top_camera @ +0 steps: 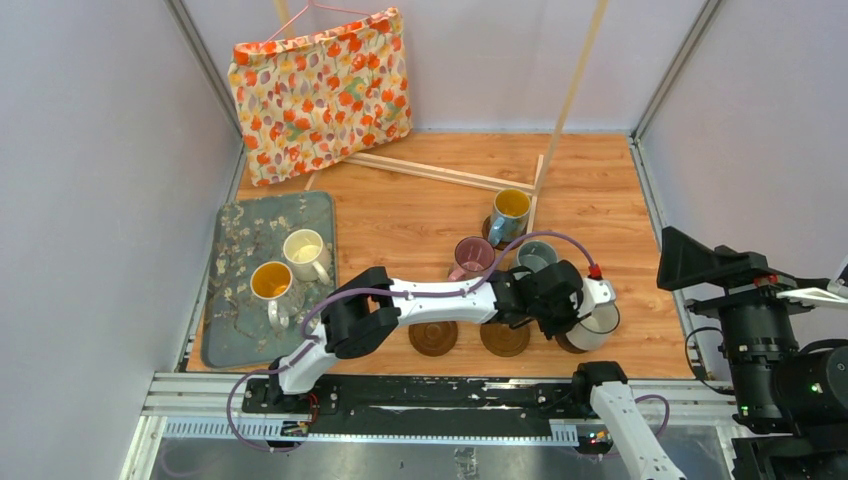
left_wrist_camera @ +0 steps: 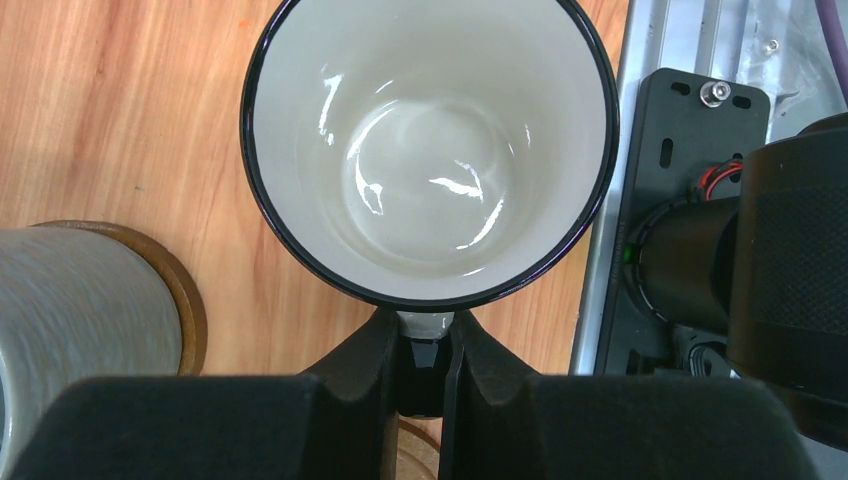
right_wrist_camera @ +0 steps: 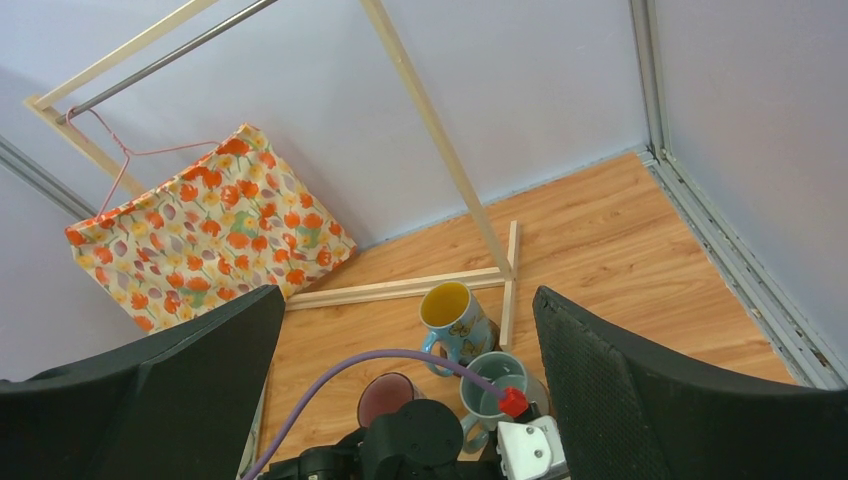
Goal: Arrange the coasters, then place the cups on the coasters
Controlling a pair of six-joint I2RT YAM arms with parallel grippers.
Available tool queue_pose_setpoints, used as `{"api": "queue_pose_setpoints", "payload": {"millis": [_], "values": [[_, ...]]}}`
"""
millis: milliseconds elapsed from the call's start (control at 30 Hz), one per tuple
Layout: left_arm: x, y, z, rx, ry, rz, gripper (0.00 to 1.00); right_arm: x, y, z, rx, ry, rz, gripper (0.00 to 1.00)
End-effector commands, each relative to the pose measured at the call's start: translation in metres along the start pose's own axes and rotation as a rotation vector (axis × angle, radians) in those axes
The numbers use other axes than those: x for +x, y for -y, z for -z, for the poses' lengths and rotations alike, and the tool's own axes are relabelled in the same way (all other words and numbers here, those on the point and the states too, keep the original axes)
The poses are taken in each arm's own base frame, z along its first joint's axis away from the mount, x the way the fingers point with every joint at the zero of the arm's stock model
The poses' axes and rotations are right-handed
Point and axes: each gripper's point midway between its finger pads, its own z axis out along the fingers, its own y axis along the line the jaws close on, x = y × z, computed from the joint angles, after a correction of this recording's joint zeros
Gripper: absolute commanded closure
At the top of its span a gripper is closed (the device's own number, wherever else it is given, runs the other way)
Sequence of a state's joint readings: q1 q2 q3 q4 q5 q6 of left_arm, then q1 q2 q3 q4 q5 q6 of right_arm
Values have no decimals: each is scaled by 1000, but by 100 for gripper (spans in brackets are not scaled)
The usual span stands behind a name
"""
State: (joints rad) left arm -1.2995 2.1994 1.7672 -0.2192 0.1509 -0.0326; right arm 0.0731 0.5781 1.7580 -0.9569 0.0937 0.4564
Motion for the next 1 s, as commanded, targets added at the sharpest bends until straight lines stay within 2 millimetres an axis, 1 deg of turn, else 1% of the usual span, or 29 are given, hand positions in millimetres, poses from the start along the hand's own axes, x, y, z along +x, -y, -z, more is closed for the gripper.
{"api": "queue_pose_setpoints", "payload": {"millis": [0,367,633,733,967], "values": [[-35,3,0,-1,113,-38,100,1,-4,-3,-25,-16,3,0],[-19,-15,0,-37,85,-15,100,3,-8,-8,-40,-32,-9,0],[-4,-11,-3,-15,65,5,100,7,-7,-9,-37,-39,-15,0],[-3,-10,-1,-12,65,4,100,5,-7,-8,-36,-32,-15,0],[-3,-8,5,-2,56,-21,100,9,-8,-10,-37,-45,-23,0]]}}
